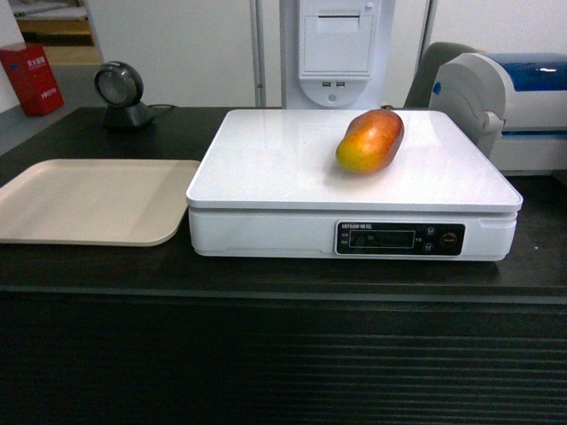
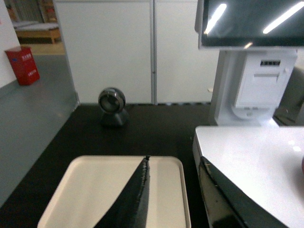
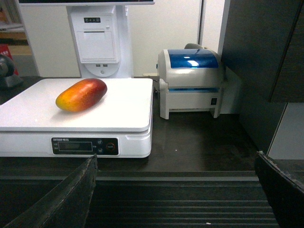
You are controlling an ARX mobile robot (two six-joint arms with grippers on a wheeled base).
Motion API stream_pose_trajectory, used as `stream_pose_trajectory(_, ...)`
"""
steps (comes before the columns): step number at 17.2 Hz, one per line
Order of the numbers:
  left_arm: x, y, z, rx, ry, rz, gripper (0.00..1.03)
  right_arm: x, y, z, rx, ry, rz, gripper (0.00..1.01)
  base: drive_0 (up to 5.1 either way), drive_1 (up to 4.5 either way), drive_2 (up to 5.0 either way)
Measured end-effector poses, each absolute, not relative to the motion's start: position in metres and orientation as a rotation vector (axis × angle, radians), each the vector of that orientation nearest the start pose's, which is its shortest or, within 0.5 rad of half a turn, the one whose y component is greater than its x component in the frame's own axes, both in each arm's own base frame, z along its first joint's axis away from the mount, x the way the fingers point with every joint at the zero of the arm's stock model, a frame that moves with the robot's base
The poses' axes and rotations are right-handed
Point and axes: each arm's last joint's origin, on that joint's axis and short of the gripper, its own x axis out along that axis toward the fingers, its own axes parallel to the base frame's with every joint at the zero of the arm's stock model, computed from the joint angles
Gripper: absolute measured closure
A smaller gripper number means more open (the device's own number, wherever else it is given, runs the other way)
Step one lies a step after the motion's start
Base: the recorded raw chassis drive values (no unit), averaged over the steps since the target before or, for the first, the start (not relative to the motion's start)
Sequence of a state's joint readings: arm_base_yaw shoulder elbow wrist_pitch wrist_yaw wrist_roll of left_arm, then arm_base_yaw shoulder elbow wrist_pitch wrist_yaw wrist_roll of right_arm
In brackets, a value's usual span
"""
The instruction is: Place dark red mango on scale at checkout
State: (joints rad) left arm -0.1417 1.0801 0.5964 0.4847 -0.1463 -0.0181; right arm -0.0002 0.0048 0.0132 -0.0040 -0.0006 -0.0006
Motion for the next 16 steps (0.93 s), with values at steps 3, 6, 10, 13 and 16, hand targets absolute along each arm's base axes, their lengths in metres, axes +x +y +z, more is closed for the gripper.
stream_pose_trajectory(3, 0.207, -0.019, 0.246, -0.017, -0.012, 0.000, 1.01, 0.097, 0.000, 0.167, -0.001, -0.005, 0.000, 0.03, 0.0, 0.00, 0.0)
stream_pose_trajectory(6, 0.186, -0.012, 0.221, -0.014, 0.007, 0.006, 1.01, 0.097, 0.000, 0.167, -0.001, -0.005, 0.000, 0.03, 0.0, 0.00, 0.0)
stream_pose_trajectory(10, 0.166, 0.002, 0.204, -0.015, -0.001, 0.021, 1.01, 0.097, 0.000, 0.167, -0.001, -0.004, 0.000, 0.03, 0.0, 0.00, 0.0)
stream_pose_trajectory(13, 0.153, 0.000, 0.192, -0.014, 0.011, -0.002, 1.01, 0.097, 0.000, 0.167, -0.001, -0.005, 0.000, 0.03, 0.0, 0.00, 0.0)
stream_pose_trajectory(16, 0.143, 0.000, 0.186, -0.014, 0.001, -0.001, 1.01, 0.097, 0.000, 0.167, -0.001, -0.005, 0.000, 0.03, 0.0, 0.00, 0.0)
